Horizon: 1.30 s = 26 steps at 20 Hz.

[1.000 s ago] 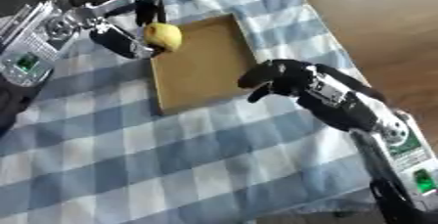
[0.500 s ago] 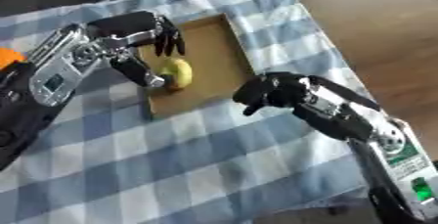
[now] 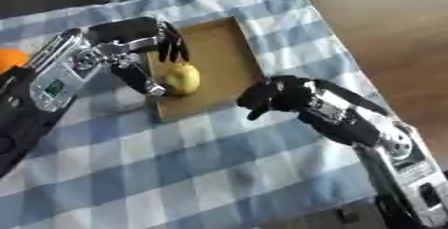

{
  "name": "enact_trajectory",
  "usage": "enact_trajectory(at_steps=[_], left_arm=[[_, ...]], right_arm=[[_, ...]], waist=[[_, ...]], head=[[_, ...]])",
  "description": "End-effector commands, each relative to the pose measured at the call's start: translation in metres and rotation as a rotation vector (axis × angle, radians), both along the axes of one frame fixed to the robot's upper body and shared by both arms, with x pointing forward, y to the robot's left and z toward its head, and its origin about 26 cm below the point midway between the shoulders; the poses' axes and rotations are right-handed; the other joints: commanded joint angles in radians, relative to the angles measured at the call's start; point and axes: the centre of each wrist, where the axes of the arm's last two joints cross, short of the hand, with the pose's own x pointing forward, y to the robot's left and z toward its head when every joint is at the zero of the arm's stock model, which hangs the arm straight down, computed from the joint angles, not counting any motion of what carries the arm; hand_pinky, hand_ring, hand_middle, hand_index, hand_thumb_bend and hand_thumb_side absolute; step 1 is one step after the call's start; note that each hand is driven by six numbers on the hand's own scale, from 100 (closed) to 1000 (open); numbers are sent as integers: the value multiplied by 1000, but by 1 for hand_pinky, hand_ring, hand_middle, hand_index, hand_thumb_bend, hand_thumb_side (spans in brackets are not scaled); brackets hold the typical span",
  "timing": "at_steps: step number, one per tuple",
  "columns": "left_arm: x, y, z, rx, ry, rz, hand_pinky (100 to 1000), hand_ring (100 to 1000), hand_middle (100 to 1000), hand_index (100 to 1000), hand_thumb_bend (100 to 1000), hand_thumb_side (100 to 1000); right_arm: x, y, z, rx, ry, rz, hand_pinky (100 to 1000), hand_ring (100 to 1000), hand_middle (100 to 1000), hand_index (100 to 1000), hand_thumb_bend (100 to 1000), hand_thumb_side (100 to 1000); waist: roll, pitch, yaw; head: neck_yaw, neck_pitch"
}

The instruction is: Pick up objects on the table and place them in the box.

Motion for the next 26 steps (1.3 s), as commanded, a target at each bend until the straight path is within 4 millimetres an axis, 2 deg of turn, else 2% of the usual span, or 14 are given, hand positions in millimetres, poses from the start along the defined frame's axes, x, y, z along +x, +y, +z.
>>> enact_trajectory(at_steps=[1,6,10,13,17,21,26], left_arm=[[-8,22,31,-30,-79,44,609,495,504,713,503,104],[-20,58,49,-36,-137,143,612,502,509,718,500,109],[-23,65,51,-36,-146,169,614,507,514,722,491,102],[-20,103,41,-23,-125,318,614,509,515,722,489,100],[-24,145,28,13,-113,461,613,512,519,724,488,100],[-26,170,18,3,-100,556,612,510,518,724,491,100],[-24,190,7,-10,-73,634,612,511,518,724,496,100]], right_arm=[[0,-5,3,-1,-16,-16,739,843,757,747,100,1000],[0,-13,-1,-3,-11,-48,739,843,757,747,100,1000],[1,-15,-2,-2,-11,-58,739,843,757,747,100,1000],[0,-23,-5,2,-7,-93,739,843,757,747,100,1000],[0,-23,-8,4,-3,-96,739,843,757,747,100,1000],[-1,-24,-9,5,-2,-100,739,843,757,747,100,1000],[-1,-24,-9,9,-4,-101,739,843,756,747,100,1000]], waist=[[-12,-29,9],[-17,-43,43],[-17,-46,50],[-25,-54,88],[-35,-57,104],[-41,-58,116],[-45,-57,117]], head=[[-7,1],[-17,8],[-21,8],[-37,10],[-32,13],[-28,11],[-29,9]])
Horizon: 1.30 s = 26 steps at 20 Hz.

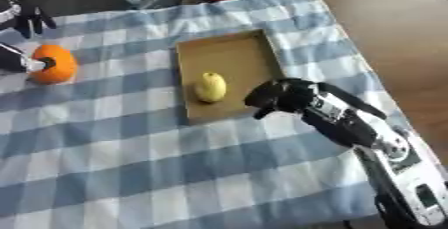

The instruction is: Pick up objects on the table and place them in the box.

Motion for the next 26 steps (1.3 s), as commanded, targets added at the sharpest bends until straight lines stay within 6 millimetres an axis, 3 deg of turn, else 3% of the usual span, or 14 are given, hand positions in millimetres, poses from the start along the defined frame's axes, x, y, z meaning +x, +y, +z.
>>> enact_trajectory(at_steps=[1,8,21,24,26], left_arm=[[-2,19,13,12,-31,63,613,512,519,724,498,100],[11,29,-5,29,13,118,616,521,528,730,503,100],[34,11,-32,81,-19,154,638,548,558,743,496,100],[37,10,-38,99,-13,170,631,538,533,704,461,100],[38,10,-39,125,-20,182,591,496,483,651,387,100]], right_arm=[[1,-5,8,-7,-26,-13,739,843,756,747,100,1000],[1,-4,7,-7,-26,-10,739,843,756,747,100,1000],[1,0,7,-3,-22,4,739,844,755,747,100,1000],[1,0,7,-3,-21,3,739,844,755,747,100,1000],[1,0,7,-3,-21,4,739,844,755,747,100,1000]], waist=[[-4,-20,-1],[-7,-16,-10],[-7,-11,-31],[-7,-10,-34],[-6,-10,-35]], head=[[1,-1],[3,7],[14,0],[15,0],[15,2]])
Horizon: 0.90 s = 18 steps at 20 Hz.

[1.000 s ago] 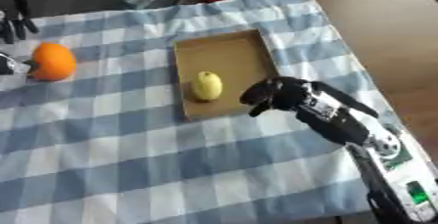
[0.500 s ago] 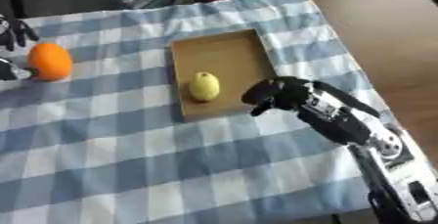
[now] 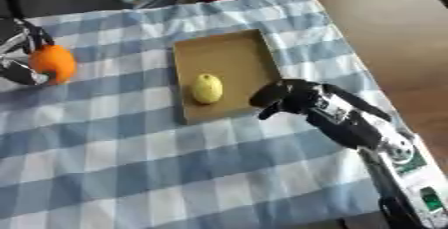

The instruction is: Pick up objects on the table and place them in the box.

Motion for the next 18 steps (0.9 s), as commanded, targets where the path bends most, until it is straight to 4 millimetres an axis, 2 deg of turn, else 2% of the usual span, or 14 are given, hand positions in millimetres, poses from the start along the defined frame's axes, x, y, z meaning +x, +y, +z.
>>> enact_trajectory(at_steps=[1,2,3,6,7,8,12,18], left_arm=[[1,5,13,51,-46,27,581,483,469,635,363,100],[1,5,14,63,-59,31,545,436,415,575,274,100],[0,5,16,74,-81,38,521,397,367,526,225,100],[-1,3,25,76,-158,47,489,332,281,437,154,100],[-1,2,27,69,-179,44,489,332,281,437,194,100],[-2,0,31,64,-203,33,481,315,257,409,192,100],[-7,-14,51,40,-279,-42,477,306,246,394,195,100],[-10,-56,79,-18,-331,-197,487,316,245,388,207,100]], right_arm=[[0,0,8,-5,-25,5,739,844,755,747,100,1000],[0,0,8,-5,-25,5,739,844,755,747,100,1000],[0,0,8,-5,-25,4,739,844,755,747,100,1000],[0,0,7,-4,-24,3,739,844,755,747,100,1000],[0,-1,7,-4,-24,3,739,844,755,747,100,1000],[0,-1,7,-4,-24,3,739,844,755,747,100,1000],[0,-1,7,-4,-23,3,739,844,755,747,100,1000],[0,1,6,-8,-18,14,738,845,756,748,100,1000]], waist=[[-2,-14,-1],[-2,-14,-1],[-1,-15,-1],[-1,-16,-1],[-1,-16,0],[-1,-17,0],[0,-21,1],[2,-27,-5]], head=[[1,2],[1,2],[1,2],[0,2],[0,2],[0,2],[2,3],[16,6]])
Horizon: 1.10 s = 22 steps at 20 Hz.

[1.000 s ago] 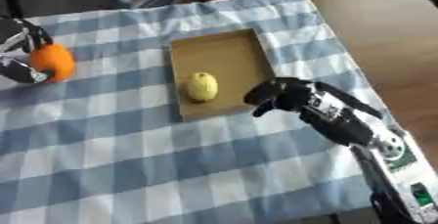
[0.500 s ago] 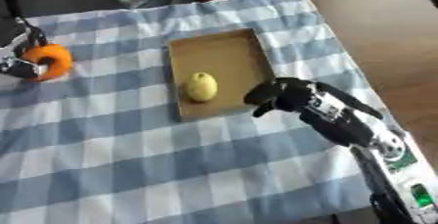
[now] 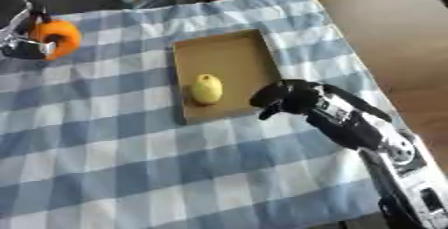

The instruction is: Pick up objects on the table and place them in the box.

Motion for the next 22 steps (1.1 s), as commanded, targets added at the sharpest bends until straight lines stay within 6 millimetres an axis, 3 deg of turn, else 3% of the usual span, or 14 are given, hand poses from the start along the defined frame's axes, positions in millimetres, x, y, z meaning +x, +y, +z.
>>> enact_trajectory(at_steps=[1,6,11,22], left_arm=[[-3,-21,29,-7,-53,-86,488,316,245,388,207,100],[-2,-66,39,-2,-56,-230,493,318,245,387,204,100],[-4,-106,34,28,-24,-376,502,330,252,396,197,100],[-1,-150,1,57,102,-528,514,357,274,421,247,100]], right_arm=[[0,1,7,-8,-19,15,738,845,756,748,100,1000],[0,4,7,-16,-17,34,738,845,756,748,100,1000],[0,9,8,-20,-15,57,738,845,756,748,100,1000],[0,15,10,-22,-17,86,738,846,756,748,100,1000]], waist=[[-1,-24,-5],[4,-28,-23],[9,-28,-42],[10,-23,-67]], head=[[10,7],[24,8],[36,5],[49,-3]])
